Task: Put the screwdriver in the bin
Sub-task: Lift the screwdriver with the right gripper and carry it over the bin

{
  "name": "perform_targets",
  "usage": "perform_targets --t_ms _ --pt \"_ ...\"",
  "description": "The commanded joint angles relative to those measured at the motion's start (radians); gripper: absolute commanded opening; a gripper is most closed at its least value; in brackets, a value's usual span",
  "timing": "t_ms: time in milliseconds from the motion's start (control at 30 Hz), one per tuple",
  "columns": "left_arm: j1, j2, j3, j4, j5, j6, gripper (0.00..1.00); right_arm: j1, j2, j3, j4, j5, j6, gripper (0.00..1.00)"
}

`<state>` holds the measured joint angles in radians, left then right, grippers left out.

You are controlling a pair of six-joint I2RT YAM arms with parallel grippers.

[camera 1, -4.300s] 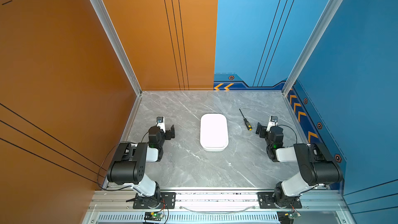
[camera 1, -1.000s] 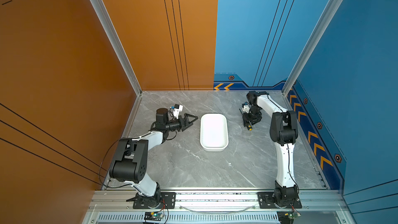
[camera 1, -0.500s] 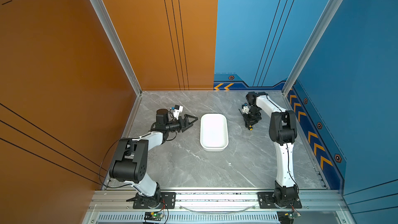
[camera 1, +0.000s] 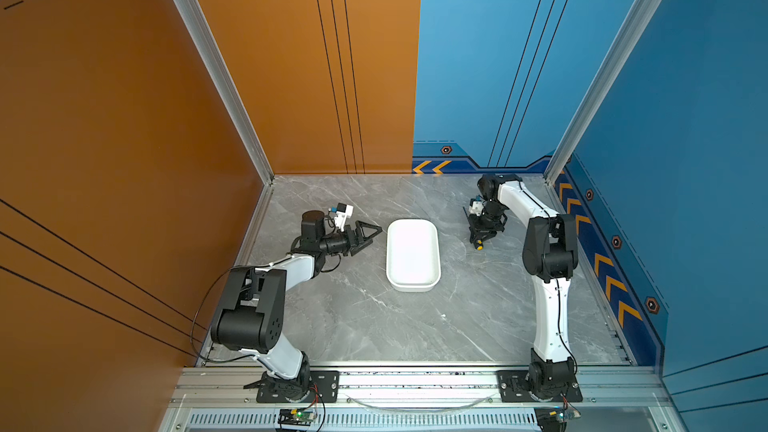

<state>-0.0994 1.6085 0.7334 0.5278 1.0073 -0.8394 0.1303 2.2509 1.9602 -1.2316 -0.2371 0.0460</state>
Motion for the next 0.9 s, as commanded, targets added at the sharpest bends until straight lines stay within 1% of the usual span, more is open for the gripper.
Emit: perform_targets --t_ms 0,100,200,333,467,533,700,867 --pt "-0.008 -0.008 -0.016 0.006 0.006 -0.008 0.98 0.011 -0.168 0.007 -0.076 -0.049 0.123 0.00" --pt "-0.008 0.000 -0.014 0.005 0.002 -0.014 0.98 0.043 -0.266 -0.002 -0.087 -0.059 0.157 0.00" --pt "-0.009 0.008 -0.012 0.005 0.003 -0.017 0.98 0.091 -0.327 -0.005 -0.086 -0.067 0.192 0.00" --pt "-0.008 0.013 -0.013 0.005 0.002 -0.015 0.98 0.176 -0.366 0.009 -0.085 -0.083 0.260 0.00" --pt "-0.008 0.015 -0.020 0.005 -0.006 -0.012 0.98 0.262 -0.380 0.028 -0.080 -0.147 0.306 0.00" --pt "-0.007 0.019 -0.022 0.005 -0.006 -0.013 0.98 0.296 -0.387 0.026 -0.072 -0.158 0.333 0.00" --pt "-0.008 0.023 -0.023 0.005 -0.008 -0.012 0.98 0.369 -0.411 -0.016 -0.027 -0.110 0.416 0.00" --pt "-0.008 0.027 -0.025 0.005 -0.009 -0.011 0.98 0.413 -0.424 -0.068 0.007 -0.015 0.496 0.00"
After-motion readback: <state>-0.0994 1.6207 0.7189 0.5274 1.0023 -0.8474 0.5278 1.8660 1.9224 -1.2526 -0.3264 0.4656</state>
